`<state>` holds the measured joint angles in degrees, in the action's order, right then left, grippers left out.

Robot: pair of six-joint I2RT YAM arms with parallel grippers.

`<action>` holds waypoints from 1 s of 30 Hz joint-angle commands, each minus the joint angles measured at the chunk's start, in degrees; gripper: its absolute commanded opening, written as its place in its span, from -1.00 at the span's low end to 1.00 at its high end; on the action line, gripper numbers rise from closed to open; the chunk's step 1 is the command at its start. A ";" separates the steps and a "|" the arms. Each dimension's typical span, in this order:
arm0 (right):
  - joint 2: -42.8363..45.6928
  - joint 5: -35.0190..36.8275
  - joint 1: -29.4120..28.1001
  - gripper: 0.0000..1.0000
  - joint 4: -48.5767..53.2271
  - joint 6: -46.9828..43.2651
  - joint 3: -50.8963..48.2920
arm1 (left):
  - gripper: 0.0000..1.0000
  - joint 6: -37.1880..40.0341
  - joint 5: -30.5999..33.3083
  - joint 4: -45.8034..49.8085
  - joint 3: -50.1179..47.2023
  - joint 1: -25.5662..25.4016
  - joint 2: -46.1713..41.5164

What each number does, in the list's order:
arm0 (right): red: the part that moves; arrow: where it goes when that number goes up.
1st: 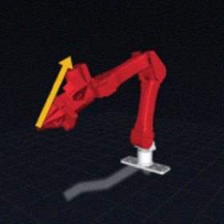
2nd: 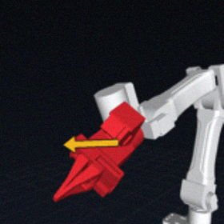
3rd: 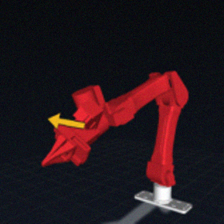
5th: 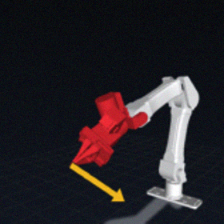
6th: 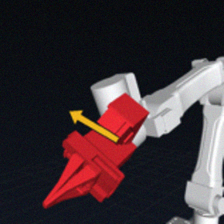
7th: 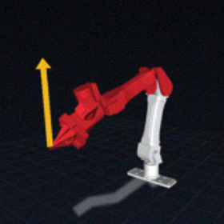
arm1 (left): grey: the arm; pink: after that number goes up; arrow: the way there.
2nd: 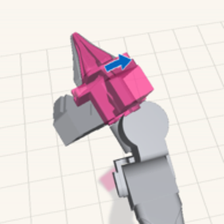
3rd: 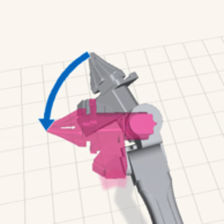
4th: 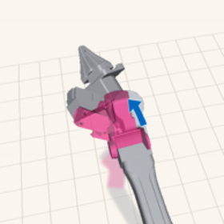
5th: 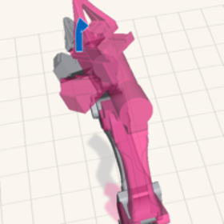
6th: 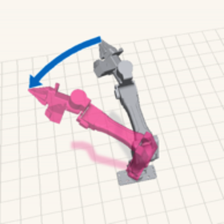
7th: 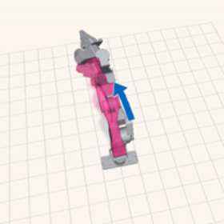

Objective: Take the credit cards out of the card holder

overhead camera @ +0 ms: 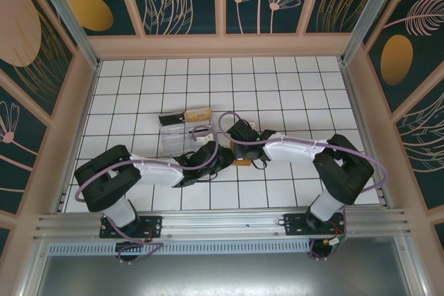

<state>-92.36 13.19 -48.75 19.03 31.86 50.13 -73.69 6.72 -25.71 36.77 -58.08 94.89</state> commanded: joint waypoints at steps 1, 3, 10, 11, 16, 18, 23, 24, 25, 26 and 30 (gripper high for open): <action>0.86 -2.33 -0.12 -1.00 0.36 -0.65 -2.14 | -0.65 0.67 -1.90 -3.08 2.74 -0.28 2.21; 1.38 -2.79 -0.12 -1.00 -0.19 -0.74 -2.47 | -0.65 0.97 -1.82 -3.91 3.33 -0.27 2.96; 2.63 -4.26 0.10 -1.00 -2.09 -0.83 -3.71 | -0.90 0.65 -1.05 -2.62 5.98 -0.25 8.35; 2.89 -4.40 0.14 -1.00 -2.30 -0.86 -3.89 | -0.96 -0.09 -1.08 -2.02 6.05 -0.27 9.00; 5.00 -4.89 1.17 -1.00 -2.99 -0.89 -4.72 | -1.00 -8.09 0.05 5.04 4.94 -0.17 12.12; 6.29 -4.84 1.84 -1.00 -3.11 -0.91 -5.69 | -1.00 -10.53 0.59 6.02 3.64 -0.13 12.24; 10.47 -4.49 4.49 -1.00 -2.47 -0.61 -9.30 | -1.00 -14.11 3.41 8.10 1.52 -0.17 11.06; 11.38 -4.49 5.33 -1.00 -2.12 -0.50 -10.05 | -1.00 -14.28 3.63 7.84 1.17 -0.19 10.92; 12.22 -4.64 6.11 -1.00 -1.86 -0.48 -10.67 | -1.00 -14.50 3.73 8.29 1.13 -0.19 10.95; 13.32 -4.75 6.99 -1.00 -1.57 -0.49 -11.39 | -1.00 -14.55 3.50 8.16 1.20 -0.14 11.12; 15.90 -5.01 8.67 -1.00 -0.54 -0.15 -12.94 | -1.00 -14.42 2.69 7.71 1.80 -0.10 12.31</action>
<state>-78.50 6.20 -41.36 15.55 31.48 38.72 -86.52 8.19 -28.27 41.10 -58.28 103.79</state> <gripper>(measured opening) 0.066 0.069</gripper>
